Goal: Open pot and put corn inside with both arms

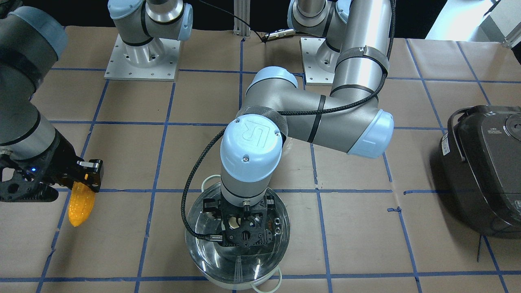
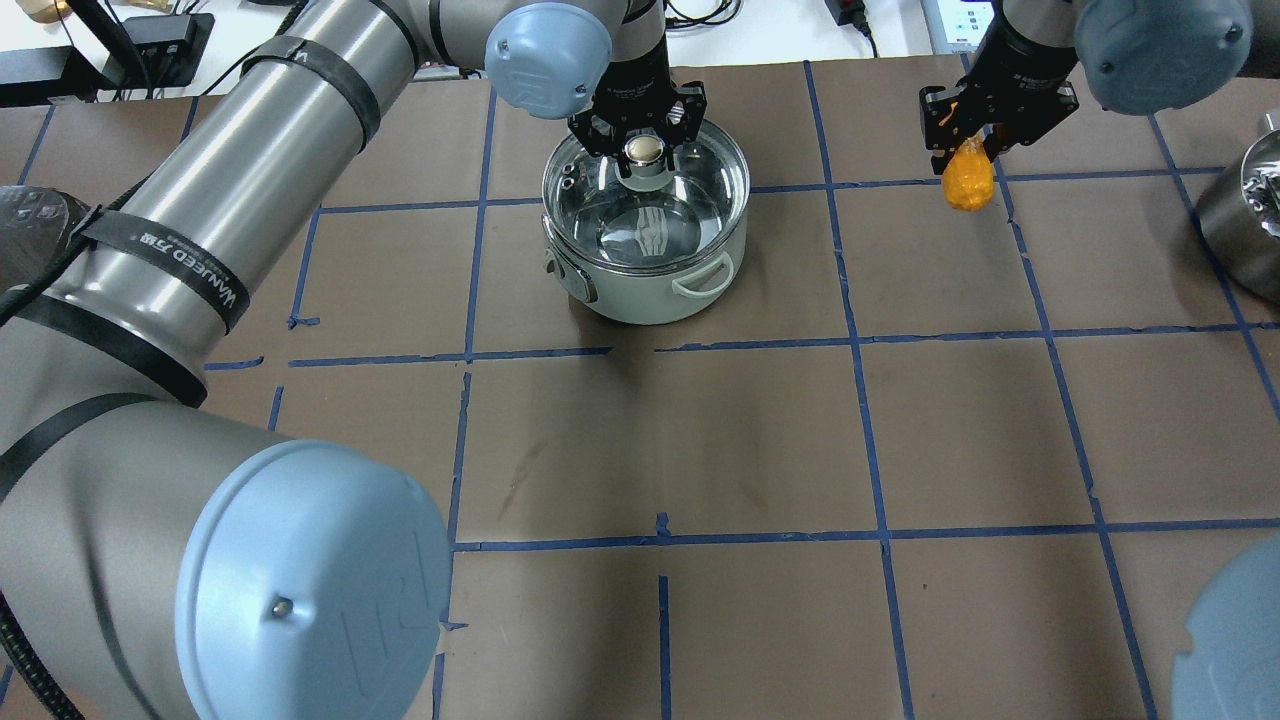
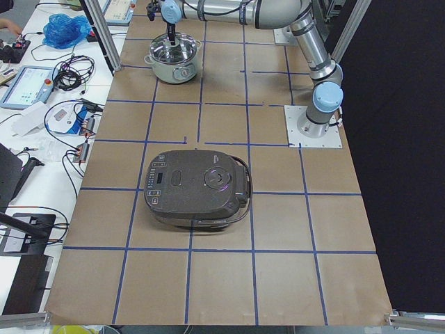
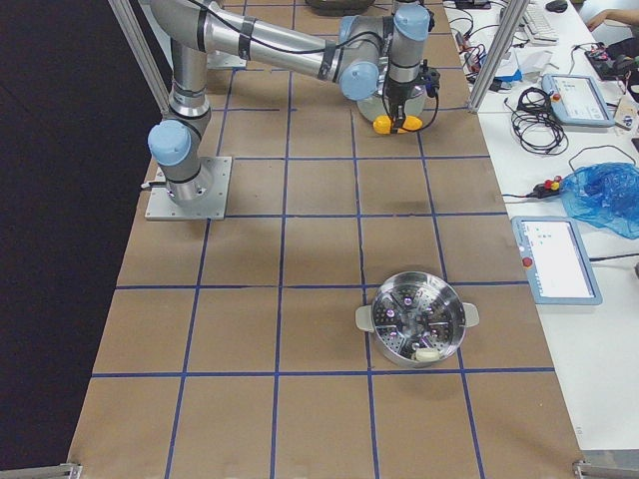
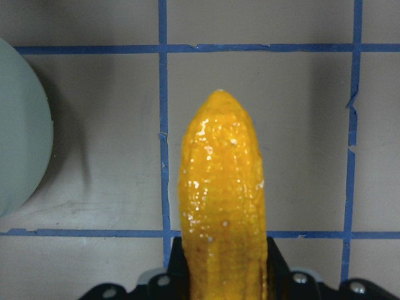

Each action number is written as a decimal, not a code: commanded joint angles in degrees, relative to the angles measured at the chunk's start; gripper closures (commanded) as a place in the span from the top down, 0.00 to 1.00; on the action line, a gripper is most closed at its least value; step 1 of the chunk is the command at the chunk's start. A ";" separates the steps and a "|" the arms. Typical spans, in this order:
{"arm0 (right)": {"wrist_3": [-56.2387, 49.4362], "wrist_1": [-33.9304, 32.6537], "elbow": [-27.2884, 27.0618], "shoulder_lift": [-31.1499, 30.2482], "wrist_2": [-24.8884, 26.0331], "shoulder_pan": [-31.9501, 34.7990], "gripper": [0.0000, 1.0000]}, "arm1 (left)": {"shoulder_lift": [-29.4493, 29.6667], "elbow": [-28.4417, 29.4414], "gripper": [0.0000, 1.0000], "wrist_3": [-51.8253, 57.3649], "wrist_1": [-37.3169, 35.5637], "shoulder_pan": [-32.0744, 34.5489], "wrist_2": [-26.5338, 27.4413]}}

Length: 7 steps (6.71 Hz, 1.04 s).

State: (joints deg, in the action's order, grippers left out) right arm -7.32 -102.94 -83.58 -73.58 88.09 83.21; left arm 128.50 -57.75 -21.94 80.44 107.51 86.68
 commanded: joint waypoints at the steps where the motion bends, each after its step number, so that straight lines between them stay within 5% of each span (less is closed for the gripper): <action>1: 2.82 0.21 0.78 0.71 -0.12 3.17 0.08 | -5.41 0.62 0.02 0.32 4.43 -0.72 1.12; 3: 5.63 -0.59 8.03 6.83 0.49 9.91 0.08 | -10.09 0.27 0.02 4.78 7.89 -7.98 0.95; 5: 16.04 0.11 22.70 20.08 4.28 20.99 0.08 | -9.85 -1.04 0.02 14.16 7.89 -16.59 1.30; 7: 26.37 -2.42 24.17 23.74 0.25 24.72 0.08 | -8.88 -5.76 0.02 21.56 7.02 -23.80 1.13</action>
State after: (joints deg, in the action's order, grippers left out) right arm 14.05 -103.80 -60.80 -52.34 90.17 105.76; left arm 119.24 -60.62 -4.90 87.85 88.17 87.94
